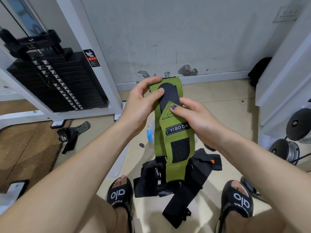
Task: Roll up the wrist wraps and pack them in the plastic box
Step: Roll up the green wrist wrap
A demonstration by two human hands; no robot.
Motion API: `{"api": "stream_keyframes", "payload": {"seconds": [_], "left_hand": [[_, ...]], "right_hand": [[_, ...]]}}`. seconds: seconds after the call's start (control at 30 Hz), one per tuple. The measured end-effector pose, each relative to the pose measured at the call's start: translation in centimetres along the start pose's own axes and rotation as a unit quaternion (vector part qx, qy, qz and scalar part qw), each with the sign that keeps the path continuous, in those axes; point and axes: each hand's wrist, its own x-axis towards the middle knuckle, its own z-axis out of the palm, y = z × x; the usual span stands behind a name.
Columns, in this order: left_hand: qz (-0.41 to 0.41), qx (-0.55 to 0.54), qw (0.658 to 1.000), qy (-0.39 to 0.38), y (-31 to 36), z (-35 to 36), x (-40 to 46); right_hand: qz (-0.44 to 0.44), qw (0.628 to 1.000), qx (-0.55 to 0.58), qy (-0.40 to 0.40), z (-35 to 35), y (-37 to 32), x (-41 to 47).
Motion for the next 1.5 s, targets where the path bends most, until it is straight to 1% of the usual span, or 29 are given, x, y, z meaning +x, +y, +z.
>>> {"api": "stream_keyframes", "payload": {"seconds": [0.13, 0.43, 0.6, 0.73, 0.93, 1.03, 1.13, 1.17, 1.3, 1.37, 1.5], "left_hand": [[0.004, 0.009, 1.0, 0.005, -0.3, 0.0, 0.1], [-0.008, -0.008, 1.0, 0.014, 0.0, 0.2, 0.1], [-0.003, -0.003, 1.0, 0.018, -0.2, -0.1, 0.3], [0.011, 0.008, 0.999, 0.031, -0.6, -0.5, 0.6], [0.005, 0.005, 0.998, 0.055, -0.2, -0.4, 0.5], [-0.005, -0.01, 0.998, 0.068, 0.1, -0.4, 0.6], [-0.005, -0.011, 0.997, 0.075, 0.6, -0.7, 0.6], [-0.002, -0.008, 0.997, 0.074, 0.6, -0.8, 0.6], [-0.004, -0.001, 0.998, 0.068, 0.5, -0.6, 0.3], [-0.008, -0.011, 0.998, 0.067, 0.5, -0.4, 0.3], [-0.019, -0.032, 0.997, 0.074, 0.6, -0.3, 0.3]], "right_hand": [[0.003, 1.0, 0.006, -0.002, 0.1, -0.1, -0.2], [-0.013, 1.0, 0.019, -0.02, 0.3, -0.2, -0.4], [0.0, 1.0, 0.012, -0.009, 0.3, 0.0, -0.2], [0.023, 0.999, -0.024, 0.018, 0.1, 0.4, 0.0], [0.019, 0.998, -0.054, 0.018, -0.2, 0.6, 0.2], [0.029, 0.995, -0.09, 0.021, -0.4, 0.9, 0.3], [0.033, 0.981, -0.183, 0.046, -0.3, 1.2, 0.1], [0.034, 0.978, -0.199, 0.054, -0.6, 1.8, 0.5], [0.043, 0.971, -0.218, 0.083, -0.8, 1.9, 0.7], [0.038, 0.97, -0.227, 0.076, -0.8, 1.8, 0.5], [0.007, 0.985, -0.172, 0.024, -0.6, 1.7, 0.5]]}}
